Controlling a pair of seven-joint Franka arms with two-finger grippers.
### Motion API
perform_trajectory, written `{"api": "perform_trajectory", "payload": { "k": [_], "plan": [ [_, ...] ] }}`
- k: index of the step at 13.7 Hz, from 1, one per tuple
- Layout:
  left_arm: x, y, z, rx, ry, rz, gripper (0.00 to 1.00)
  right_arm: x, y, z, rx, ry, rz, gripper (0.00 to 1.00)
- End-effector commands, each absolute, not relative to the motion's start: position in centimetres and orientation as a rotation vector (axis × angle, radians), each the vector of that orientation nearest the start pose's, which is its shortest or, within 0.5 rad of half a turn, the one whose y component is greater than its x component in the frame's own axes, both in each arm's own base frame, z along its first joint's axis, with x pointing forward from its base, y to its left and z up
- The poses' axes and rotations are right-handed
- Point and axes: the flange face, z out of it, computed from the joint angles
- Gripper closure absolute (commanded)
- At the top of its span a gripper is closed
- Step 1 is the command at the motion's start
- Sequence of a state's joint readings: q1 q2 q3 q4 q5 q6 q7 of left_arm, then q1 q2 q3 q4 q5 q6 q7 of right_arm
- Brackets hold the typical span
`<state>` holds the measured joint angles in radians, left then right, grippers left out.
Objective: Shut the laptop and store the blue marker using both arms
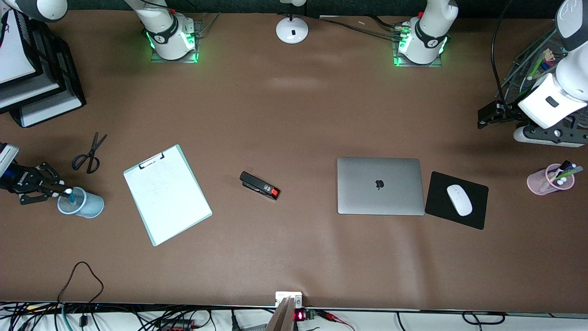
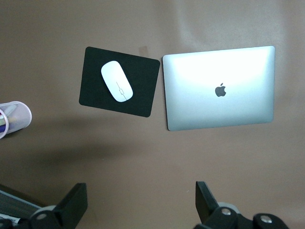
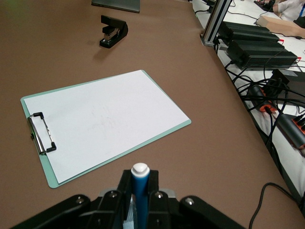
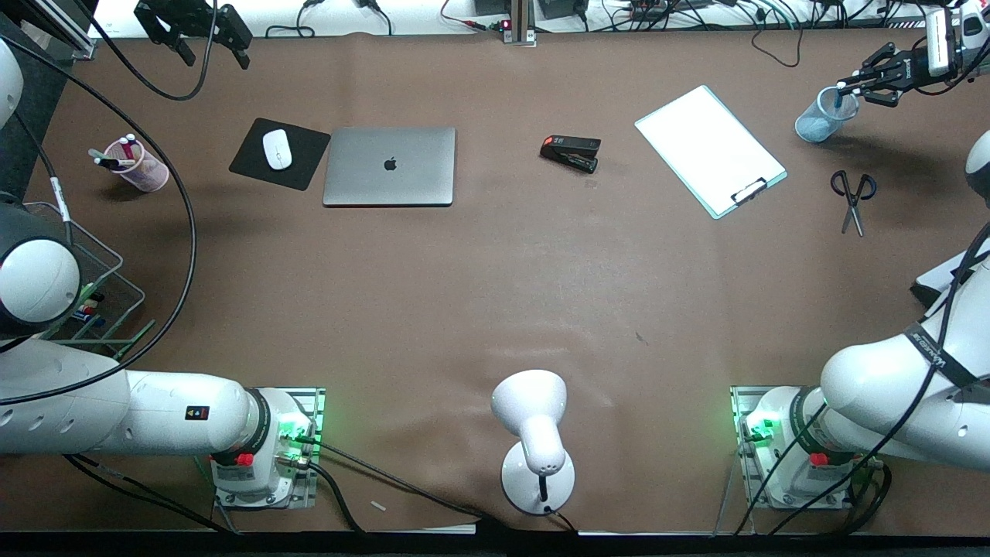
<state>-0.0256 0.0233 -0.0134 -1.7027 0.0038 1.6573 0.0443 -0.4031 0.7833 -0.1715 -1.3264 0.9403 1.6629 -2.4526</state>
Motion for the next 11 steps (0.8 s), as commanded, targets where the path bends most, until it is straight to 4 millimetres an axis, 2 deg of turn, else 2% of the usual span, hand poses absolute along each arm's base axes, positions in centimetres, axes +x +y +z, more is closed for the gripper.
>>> {"api": "perform_trajectory", "payload": {
  "k": [1,7,11],
  "plan": [
    [56.6,-2.4,56.2,-3.138,0.123,0.120,0.00,65.9,-29.8,25.8,2.286,2.370,1.369,1.00],
    [56.4,-2.2,56.1,-3.139,0.120,0.140,0.00,66.2,-29.9,24.6,2.307,2.364,1.359,1.00],
    [56.4,-2.3,56.1,-3.139,0.120,0.140,0.00,65.6,-30.7,23.2,2.342,2.345,1.358,1.00]
  ]
}}
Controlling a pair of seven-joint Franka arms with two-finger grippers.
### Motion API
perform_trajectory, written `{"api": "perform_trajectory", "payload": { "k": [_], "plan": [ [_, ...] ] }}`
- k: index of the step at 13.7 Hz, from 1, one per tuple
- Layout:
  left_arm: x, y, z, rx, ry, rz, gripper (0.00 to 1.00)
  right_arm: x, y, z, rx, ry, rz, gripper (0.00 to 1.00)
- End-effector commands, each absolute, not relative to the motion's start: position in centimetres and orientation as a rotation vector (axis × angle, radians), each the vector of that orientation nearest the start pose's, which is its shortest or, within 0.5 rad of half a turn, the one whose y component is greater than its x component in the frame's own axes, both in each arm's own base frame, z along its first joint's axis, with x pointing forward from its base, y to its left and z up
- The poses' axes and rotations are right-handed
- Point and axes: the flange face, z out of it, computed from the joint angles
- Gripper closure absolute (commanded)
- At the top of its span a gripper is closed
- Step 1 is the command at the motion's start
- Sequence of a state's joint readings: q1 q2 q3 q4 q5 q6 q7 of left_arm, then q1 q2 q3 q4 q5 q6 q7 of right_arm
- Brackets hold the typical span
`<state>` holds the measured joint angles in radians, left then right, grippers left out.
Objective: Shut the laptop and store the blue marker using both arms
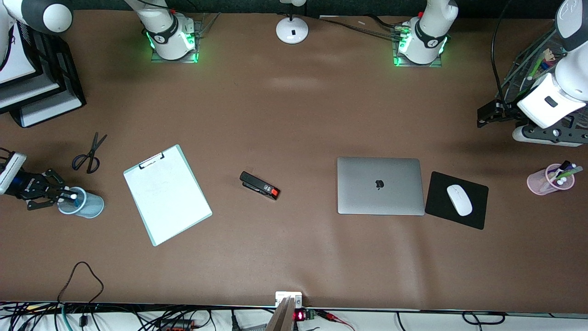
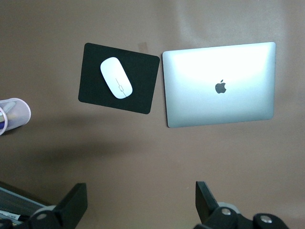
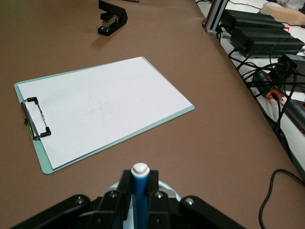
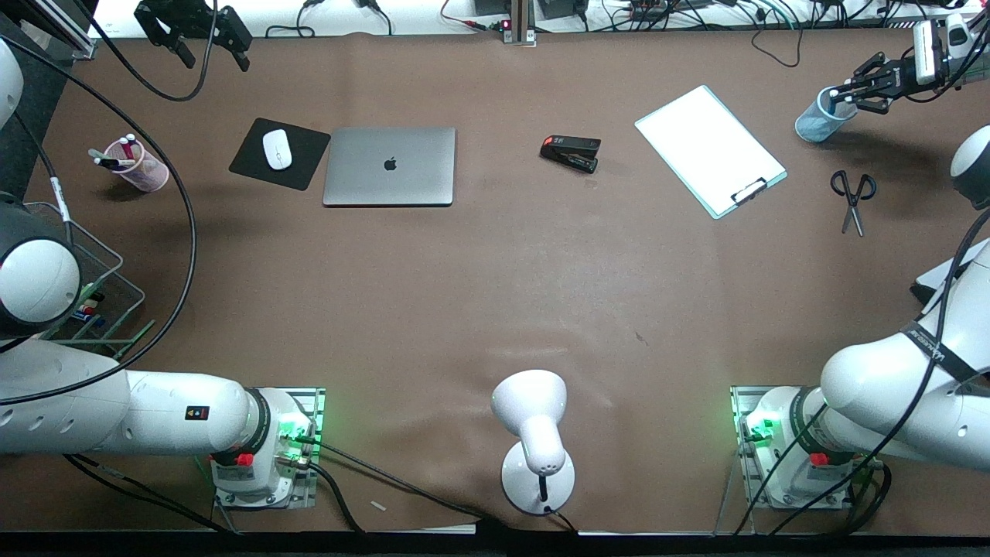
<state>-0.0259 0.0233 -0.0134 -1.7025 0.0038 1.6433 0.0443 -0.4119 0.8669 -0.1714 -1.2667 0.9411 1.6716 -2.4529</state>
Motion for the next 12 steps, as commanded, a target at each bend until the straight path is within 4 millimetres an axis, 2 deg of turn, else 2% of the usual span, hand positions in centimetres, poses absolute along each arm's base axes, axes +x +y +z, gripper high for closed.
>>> {"api": "perform_trajectory", "payload": {
  "k": [1,2,3,4,9,12],
  "plan": [
    [56.4,-2.2,56.1,-3.139,0.118,0.142,0.00,65.6,-30.8,23.1,2.346,2.340,1.356,1.00],
    [56.4,-2.2,56.1,-3.139,0.118,0.142,0.00,65.6,-30.8,23.2,2.348,2.338,1.355,0.98],
    [56.4,-2.2,56.1,-3.139,0.118,0.142,0.00,65.7,-30.8,23.4,2.359,2.331,1.355,0.66],
    [56.4,-2.2,56.1,-3.139,0.118,0.145,0.00,65.7,-30.7,23.6,2.381,2.323,1.355,0.01],
    [56.4,-2.2,56.1,-3.139,0.118,0.145,0.00,65.5,-30.2,25.5,2.568,2.256,1.314,0.00],
    [56.3,-2.2,56.0,-3.139,0.120,0.154,0.00,65.4,-29.7,28.6,2.698,2.223,1.200,0.00]
  ]
}}
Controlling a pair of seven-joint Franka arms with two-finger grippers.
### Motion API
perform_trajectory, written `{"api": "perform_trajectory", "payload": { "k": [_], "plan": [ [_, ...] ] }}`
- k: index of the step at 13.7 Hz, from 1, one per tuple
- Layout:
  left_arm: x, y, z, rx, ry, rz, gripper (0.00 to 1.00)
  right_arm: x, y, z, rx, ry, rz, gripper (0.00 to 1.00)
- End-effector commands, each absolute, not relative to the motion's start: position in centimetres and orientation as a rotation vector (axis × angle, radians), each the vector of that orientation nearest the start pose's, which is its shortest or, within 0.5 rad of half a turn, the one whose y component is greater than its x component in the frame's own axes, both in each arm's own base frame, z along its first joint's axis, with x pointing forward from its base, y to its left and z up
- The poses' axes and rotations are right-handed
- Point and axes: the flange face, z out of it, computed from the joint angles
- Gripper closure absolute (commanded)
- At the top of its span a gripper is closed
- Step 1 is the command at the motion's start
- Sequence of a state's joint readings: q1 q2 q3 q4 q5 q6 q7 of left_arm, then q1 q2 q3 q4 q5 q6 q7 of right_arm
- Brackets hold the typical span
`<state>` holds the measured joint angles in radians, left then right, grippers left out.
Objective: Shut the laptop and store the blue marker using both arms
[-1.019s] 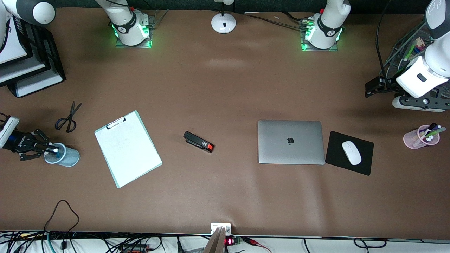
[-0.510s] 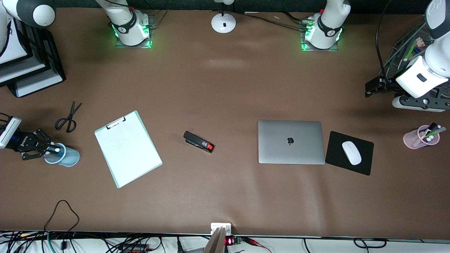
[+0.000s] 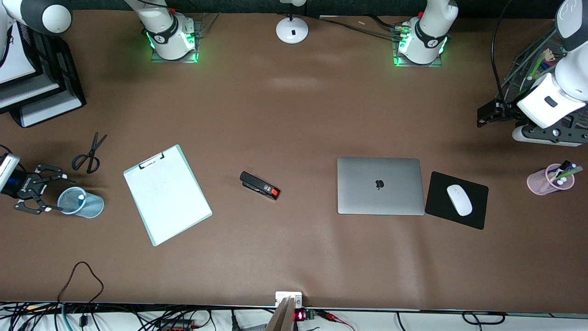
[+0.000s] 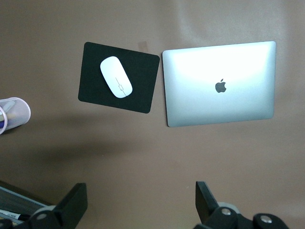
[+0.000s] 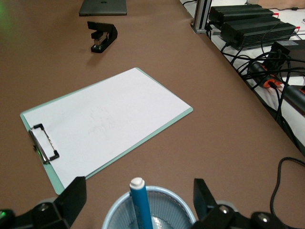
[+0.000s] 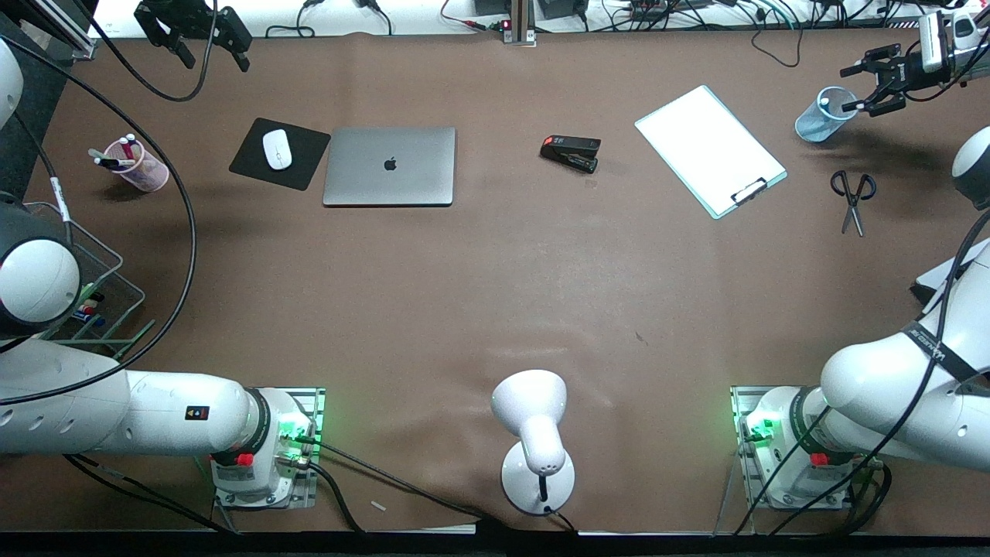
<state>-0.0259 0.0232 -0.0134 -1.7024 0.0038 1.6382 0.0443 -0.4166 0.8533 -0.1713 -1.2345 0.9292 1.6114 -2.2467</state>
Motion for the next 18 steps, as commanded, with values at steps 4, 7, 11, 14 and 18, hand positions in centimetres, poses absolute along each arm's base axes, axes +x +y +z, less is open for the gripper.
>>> {"api": "perform_trajectory", "payload": {
  "k": [4,7,11,14,18],
  "plan": [
    [56.3,-2.0,56.0,-3.138,0.118,0.164,0.00,65.6,-27.9,34.4,-1.964,-1.515,-0.728,0.00],
    [56.2,-1.9,55.9,-3.139,0.115,0.176,0.00,66.0,-25.8,38.9,-2.025,-1.498,-0.673,0.00],
    [56.2,-1.9,55.9,-3.139,0.115,0.176,0.00,65.8,-21.8,44.0,-2.100,-1.399,-0.535,0.00],
    [56.2,-1.9,55.9,-3.139,0.115,0.176,0.00,66.4,-19.2,45.5,-2.144,-1.352,-0.483,0.00],
    [56.2,-2.0,55.9,-3.141,0.115,0.176,0.00,67.3,-15.8,47.1,-2.204,-1.342,-0.394,0.00]
  ]
}}
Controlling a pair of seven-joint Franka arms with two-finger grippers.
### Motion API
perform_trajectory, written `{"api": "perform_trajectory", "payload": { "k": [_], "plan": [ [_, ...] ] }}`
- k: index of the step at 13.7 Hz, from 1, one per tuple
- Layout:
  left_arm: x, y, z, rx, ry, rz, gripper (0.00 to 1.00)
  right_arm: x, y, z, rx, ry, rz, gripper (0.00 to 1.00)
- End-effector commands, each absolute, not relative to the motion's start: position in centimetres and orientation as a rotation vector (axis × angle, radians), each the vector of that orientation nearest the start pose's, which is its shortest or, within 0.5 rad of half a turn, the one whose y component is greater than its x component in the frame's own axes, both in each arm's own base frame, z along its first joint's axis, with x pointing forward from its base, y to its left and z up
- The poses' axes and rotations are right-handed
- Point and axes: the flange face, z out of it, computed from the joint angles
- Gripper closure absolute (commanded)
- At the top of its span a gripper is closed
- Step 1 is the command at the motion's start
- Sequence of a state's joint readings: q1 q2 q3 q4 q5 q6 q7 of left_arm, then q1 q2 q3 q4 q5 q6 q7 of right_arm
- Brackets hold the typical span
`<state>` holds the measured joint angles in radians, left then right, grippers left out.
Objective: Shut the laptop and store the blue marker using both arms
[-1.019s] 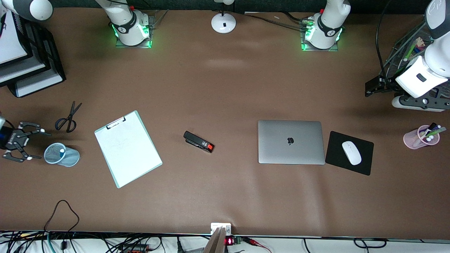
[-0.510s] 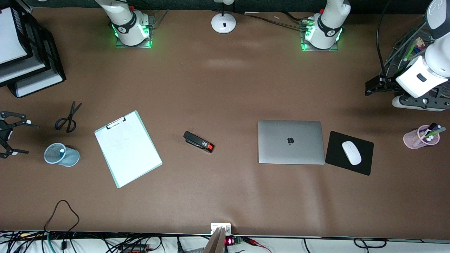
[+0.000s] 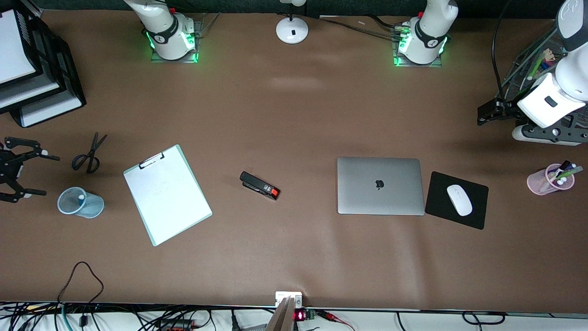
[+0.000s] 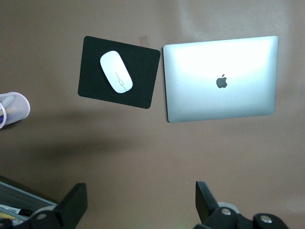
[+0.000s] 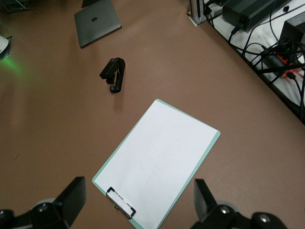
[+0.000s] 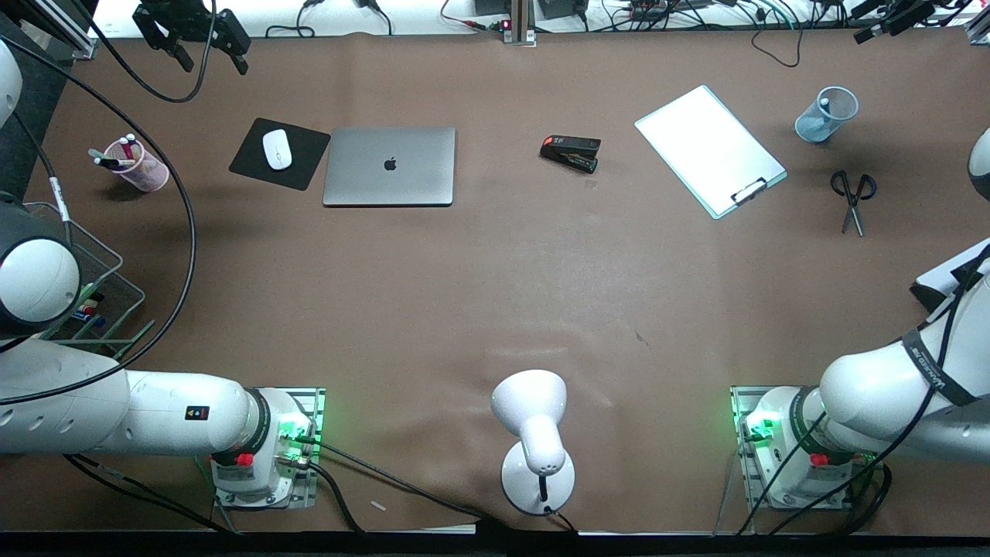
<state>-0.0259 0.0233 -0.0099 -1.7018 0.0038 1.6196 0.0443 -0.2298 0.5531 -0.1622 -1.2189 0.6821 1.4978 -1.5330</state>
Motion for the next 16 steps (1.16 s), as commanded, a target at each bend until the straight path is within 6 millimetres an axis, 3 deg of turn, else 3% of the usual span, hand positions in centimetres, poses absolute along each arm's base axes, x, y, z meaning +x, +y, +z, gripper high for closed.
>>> {"api": "perform_trajectory", "payload": {
  "k": [1,6,16],
  "plan": [
    [56.2,-2.0,55.9,-3.141,0.115,0.176,0.00,67.4,-15.5,47.5,-2.222,-1.339,-0.382,0.00],
    [56.2,-2.0,55.9,-3.142,0.115,0.179,0.00,67.9,-12.1,48.7,-2.284,-1.233,-0.310,0.00],
    [56.0,-1.8,55.8,-3.145,0.107,0.200,0.00,69.0,-1.5,52.2,-2.440,-0.931,-0.177,0.00]
  ]
}}
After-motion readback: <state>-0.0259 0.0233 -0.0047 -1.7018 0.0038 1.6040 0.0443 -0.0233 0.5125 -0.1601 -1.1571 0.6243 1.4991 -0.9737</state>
